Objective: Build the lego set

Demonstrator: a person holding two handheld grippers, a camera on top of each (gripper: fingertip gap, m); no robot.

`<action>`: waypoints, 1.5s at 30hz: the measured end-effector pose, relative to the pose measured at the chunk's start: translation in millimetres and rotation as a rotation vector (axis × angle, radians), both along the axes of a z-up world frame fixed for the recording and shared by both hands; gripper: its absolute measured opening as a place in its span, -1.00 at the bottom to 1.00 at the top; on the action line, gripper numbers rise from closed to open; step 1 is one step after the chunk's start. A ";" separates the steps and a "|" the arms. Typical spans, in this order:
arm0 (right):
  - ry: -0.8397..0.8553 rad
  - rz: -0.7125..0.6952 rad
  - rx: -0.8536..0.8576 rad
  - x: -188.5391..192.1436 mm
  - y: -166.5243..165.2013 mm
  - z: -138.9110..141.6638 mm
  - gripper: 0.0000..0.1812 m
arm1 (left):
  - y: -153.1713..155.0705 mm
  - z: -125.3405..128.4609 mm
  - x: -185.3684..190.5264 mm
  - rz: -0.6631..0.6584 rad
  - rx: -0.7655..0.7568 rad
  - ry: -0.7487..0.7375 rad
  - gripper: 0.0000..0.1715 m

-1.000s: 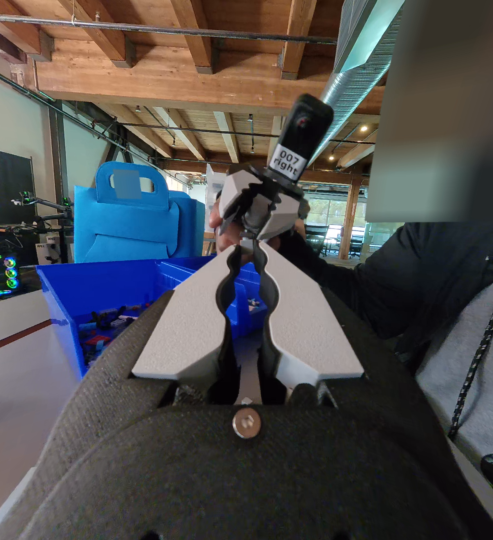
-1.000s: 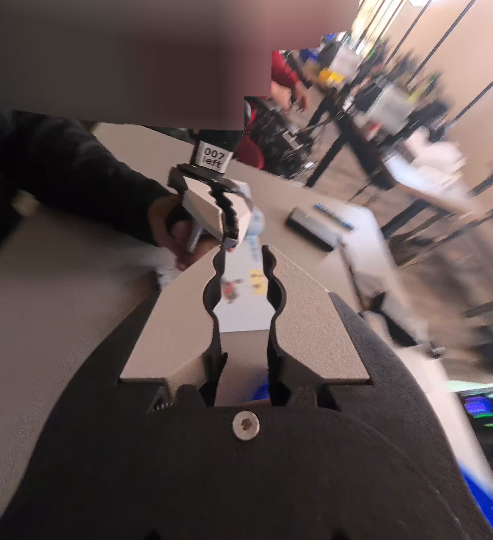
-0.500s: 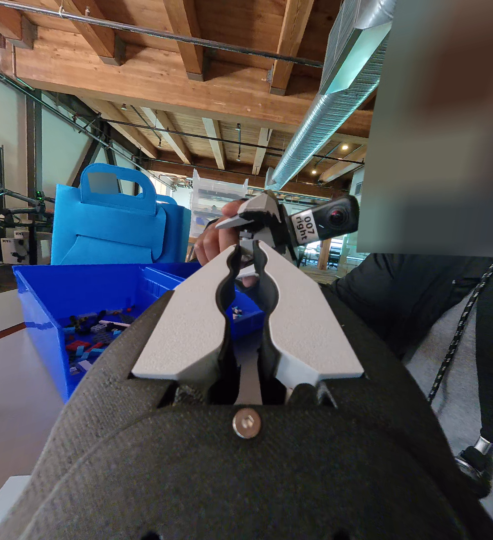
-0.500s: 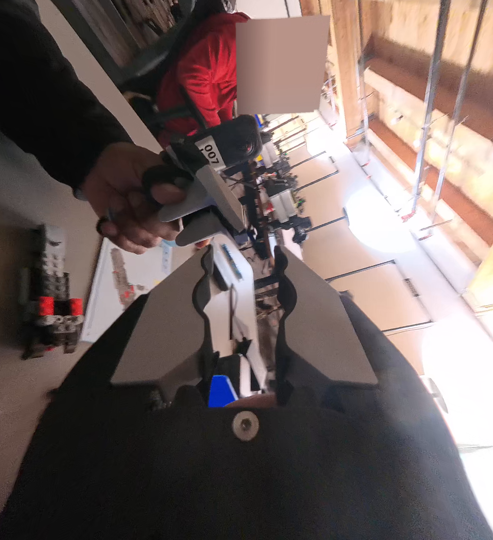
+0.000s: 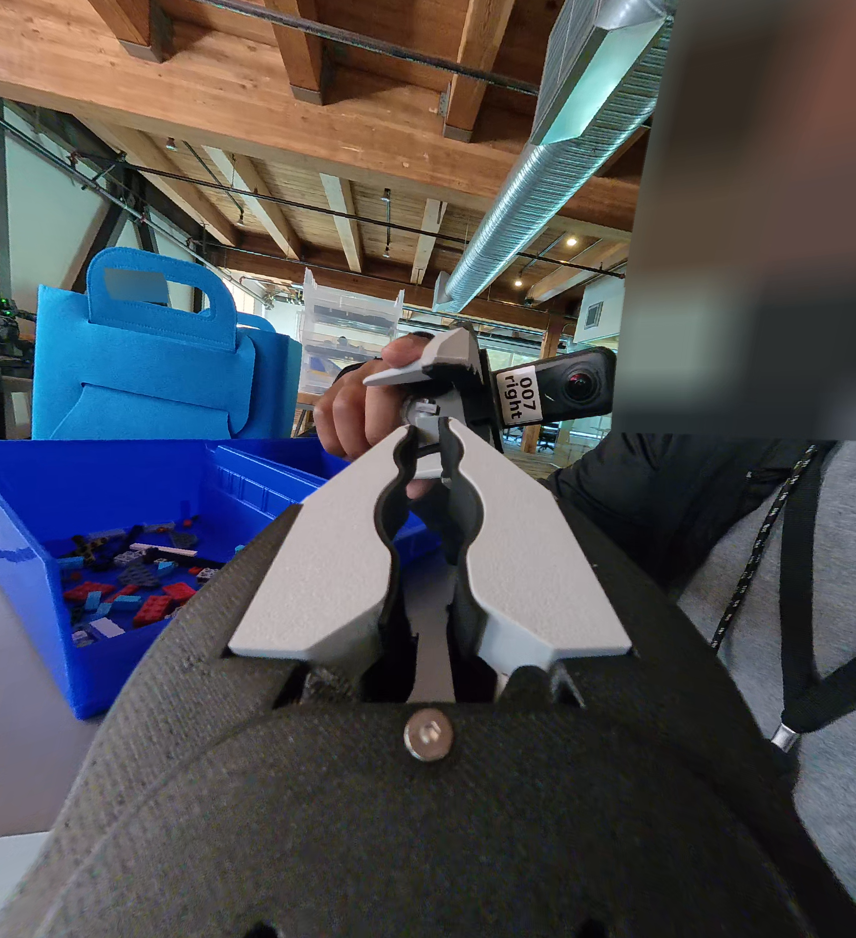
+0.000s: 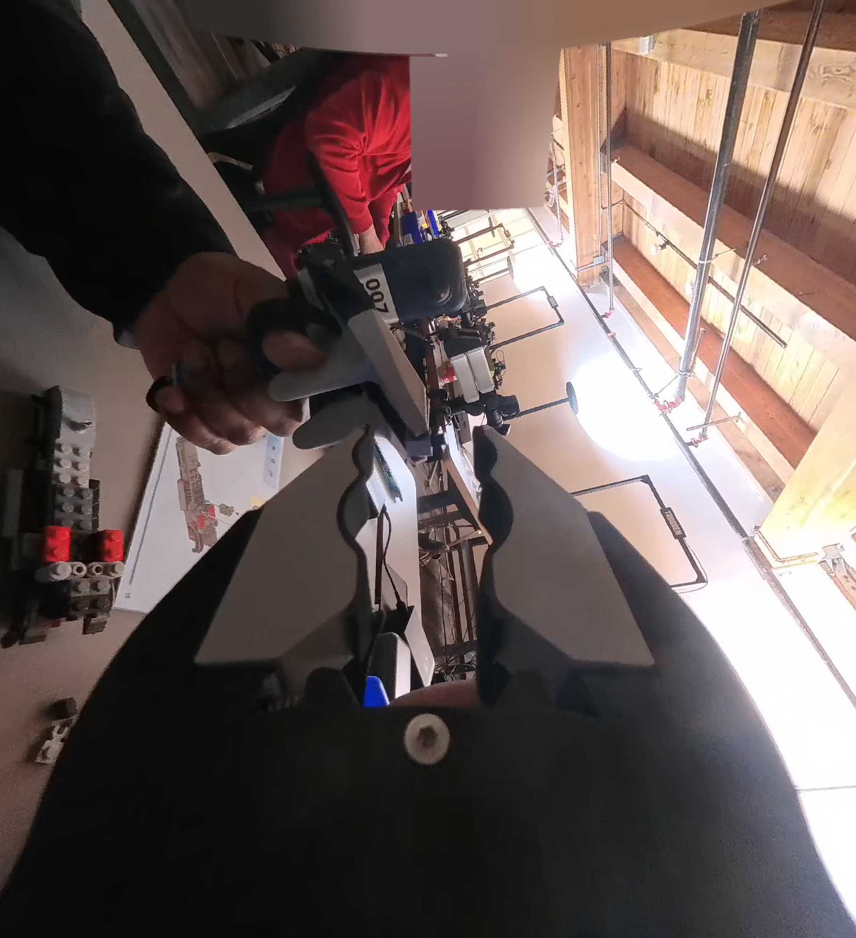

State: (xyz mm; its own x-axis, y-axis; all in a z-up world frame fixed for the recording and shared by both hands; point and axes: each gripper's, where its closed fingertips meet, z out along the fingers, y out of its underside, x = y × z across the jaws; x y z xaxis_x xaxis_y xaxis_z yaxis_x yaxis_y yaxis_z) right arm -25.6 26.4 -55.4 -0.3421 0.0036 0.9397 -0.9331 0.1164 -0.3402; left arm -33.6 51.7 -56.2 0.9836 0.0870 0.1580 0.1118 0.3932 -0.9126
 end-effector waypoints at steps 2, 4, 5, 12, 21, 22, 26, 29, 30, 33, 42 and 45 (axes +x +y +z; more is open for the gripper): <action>-0.003 0.002 0.003 0.3 -0.8 -1.0 -0.55 | 0.0 -0.4 -0.2 -0.005 0.002 -0.005 -0.90; -0.004 0.003 0.004 0.1 -1.0 -1.8 -0.57 | 0.2 -0.8 -0.1 -0.010 0.001 -0.008 -0.90; -0.002 0.003 0.004 0.1 -1.2 -2.2 -0.58 | 0.5 -1.2 0.0 -0.012 -0.001 -0.009 -0.90; -0.001 -0.001 0.004 -0.6 -1.1 -3.1 -0.73 | 2.8 -2.8 1.9 -0.042 0.000 -0.022 -0.90; -0.053 0.021 -0.026 2.4 1.3 1.4 -0.80 | 1.4 0.2 6.5 -0.136 0.065 -0.078 -0.90; -0.062 0.027 -0.027 3.4 1.5 2.2 -0.80 | 1.2 0.5 7.7 -0.156 0.075 -0.088 -0.90; -0.095 0.048 -0.032 7.2 1.9 3.3 -0.80 | 0.8 1.6 11.7 -0.226 0.105 -0.122 -0.90; -0.128 0.068 -0.036 9.9 1.6 4.5 -0.80 | 0.0 2.5 14.7 -0.277 0.126 -0.145 -0.90; -0.134 0.072 -0.038 10.4 1.4 4.6 -0.80 | -0.2 2.7 15.1 -0.289 0.132 -0.153 -0.90; -0.155 0.087 -0.041 12.2 0.9 4.8 -0.80 | -0.8 3.2 17.8 -0.342 0.151 -0.181 -0.90; -0.176 0.106 -0.061 14.0 -0.2 6.0 -0.80 | -2.2 4.5 20.2 -0.447 0.204 -0.258 -0.90; -0.165 0.100 -0.069 12.6 -0.2 6.2 -0.81 | -2.4 4.7 19.2 -0.458 0.221 -0.276 -0.90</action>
State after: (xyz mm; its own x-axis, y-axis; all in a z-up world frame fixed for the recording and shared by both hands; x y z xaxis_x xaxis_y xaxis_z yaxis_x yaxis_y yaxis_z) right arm -12.9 26.2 -49.2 -0.4935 0.0243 0.8694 -0.8697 -0.0033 -0.4936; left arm -14.5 49.2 -51.5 0.8331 -0.4019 0.3801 0.5376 0.4267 -0.7273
